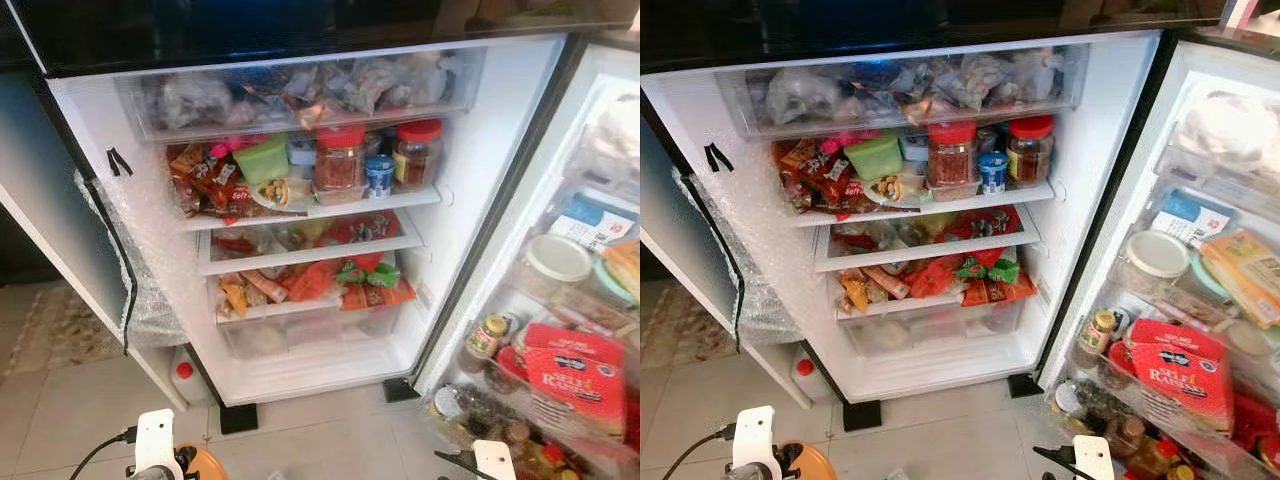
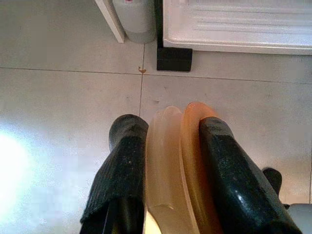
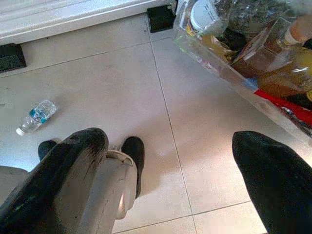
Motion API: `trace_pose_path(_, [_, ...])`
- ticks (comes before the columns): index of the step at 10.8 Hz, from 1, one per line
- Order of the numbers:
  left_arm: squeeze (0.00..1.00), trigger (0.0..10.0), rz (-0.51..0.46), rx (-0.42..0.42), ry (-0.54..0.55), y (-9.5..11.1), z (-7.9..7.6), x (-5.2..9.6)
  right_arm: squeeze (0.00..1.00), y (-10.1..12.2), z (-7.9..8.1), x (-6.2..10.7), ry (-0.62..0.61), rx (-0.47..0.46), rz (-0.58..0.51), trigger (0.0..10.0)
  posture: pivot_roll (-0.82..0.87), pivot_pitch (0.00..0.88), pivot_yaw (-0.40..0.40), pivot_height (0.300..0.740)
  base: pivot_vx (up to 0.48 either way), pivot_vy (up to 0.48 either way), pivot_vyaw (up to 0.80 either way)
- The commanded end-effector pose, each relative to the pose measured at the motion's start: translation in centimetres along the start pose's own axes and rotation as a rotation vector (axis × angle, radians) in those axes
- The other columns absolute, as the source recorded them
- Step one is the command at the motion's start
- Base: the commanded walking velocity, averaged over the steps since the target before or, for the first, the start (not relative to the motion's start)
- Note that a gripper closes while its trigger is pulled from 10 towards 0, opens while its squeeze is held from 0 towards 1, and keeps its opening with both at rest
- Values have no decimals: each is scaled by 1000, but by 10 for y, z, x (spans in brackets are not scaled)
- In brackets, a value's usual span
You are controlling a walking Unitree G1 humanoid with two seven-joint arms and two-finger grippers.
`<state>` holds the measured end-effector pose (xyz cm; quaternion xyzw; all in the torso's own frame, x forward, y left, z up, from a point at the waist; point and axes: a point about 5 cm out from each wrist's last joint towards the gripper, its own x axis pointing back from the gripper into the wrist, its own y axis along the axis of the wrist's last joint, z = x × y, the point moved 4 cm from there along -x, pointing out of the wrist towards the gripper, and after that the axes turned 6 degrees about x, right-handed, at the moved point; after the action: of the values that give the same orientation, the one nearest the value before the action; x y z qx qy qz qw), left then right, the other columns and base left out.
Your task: Restocking fridge
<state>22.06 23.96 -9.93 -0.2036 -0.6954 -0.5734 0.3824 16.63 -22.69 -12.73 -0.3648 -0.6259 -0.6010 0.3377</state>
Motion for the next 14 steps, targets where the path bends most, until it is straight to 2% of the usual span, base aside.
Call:
trace_pose_path(1, [0, 10000, 3, 0, -2, 0, 1, 0, 0, 1, 1, 0, 2, -13, -7, 10000, -77, 0, 21, 740, 255, 0, 0])
trace_pose_path(12, [0, 10000, 1, -4, -3, 1, 1, 0, 0, 2, 2, 0, 5, -31, -10, 10000, -76, 0, 25, 740, 269, 0, 0])
trace_pose_path(14, [0, 10000, -1, 3, -7, 2, 1, 0, 0, 2, 2, 0, 5, -30, -9, 10000, -75, 0, 25, 740, 0, 0, 0])
